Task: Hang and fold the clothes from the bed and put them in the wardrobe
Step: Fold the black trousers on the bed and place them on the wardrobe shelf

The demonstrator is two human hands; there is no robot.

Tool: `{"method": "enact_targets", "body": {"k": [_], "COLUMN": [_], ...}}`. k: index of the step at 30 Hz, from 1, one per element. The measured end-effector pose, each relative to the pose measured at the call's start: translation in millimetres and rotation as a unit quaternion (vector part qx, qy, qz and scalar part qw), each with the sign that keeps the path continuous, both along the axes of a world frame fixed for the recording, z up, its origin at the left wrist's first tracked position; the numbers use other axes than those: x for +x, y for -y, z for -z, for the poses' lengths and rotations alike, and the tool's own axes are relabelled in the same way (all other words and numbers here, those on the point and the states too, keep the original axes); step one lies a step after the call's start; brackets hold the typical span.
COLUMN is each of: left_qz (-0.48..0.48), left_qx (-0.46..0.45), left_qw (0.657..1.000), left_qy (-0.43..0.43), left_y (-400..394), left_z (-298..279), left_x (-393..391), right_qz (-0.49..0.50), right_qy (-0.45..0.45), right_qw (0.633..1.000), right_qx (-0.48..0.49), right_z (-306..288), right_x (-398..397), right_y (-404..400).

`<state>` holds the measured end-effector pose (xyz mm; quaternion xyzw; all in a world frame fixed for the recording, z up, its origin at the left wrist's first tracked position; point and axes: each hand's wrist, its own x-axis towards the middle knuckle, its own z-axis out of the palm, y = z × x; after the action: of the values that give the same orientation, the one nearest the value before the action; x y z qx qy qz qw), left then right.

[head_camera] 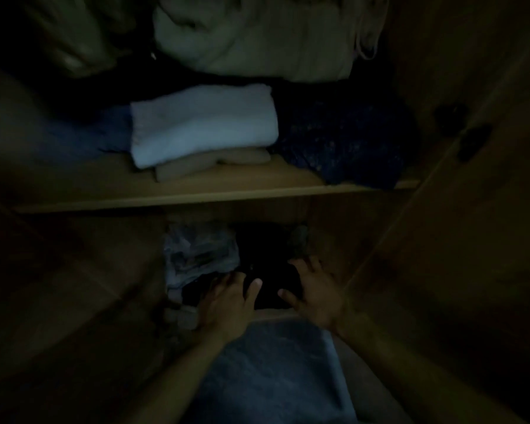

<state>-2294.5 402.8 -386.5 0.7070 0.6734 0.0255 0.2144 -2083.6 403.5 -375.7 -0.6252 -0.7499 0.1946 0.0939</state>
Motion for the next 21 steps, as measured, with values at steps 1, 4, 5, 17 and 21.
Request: {"method": "enact_targets", "body": {"k": [1,4,5,17,21], "left_qz": [-0.001,-0.005,-0.001,0.116,0.161], "left_qx": [0.006,0.017,0.023,0.097,0.149], "left_qw": [1.0,1.0,0.999,0.985,0.969], "left_qy": [0.012,0.023,0.023,0.088,0.112], "left_y": [10.6,32.4,37.9,108.6,132.6], "left_z": [-19.1,-64.3,-76.2,-195.7,-235.1], "left_x": [-0.1,-6.8,-7.9,-33.0,-14.8], "right_qz": [-0.001,0.0,0.005,0.129,0.158], "right_qy": [-0.006,-0.015,-0.012,0.015,0.034], "right_qw": [1.0,1.0,1.0,0.983,0.977], "right_qx": [0.002,0.013,0.02,0.128,0.136], "right_z": [-19.3,-66.9,-80.2,-226.3,-243.2], "right_x": [-2.9,-15.3,-18.2,-46.5,-34.5], "right_y": [10.3,40.3,50.5,183.7,238.9]}}
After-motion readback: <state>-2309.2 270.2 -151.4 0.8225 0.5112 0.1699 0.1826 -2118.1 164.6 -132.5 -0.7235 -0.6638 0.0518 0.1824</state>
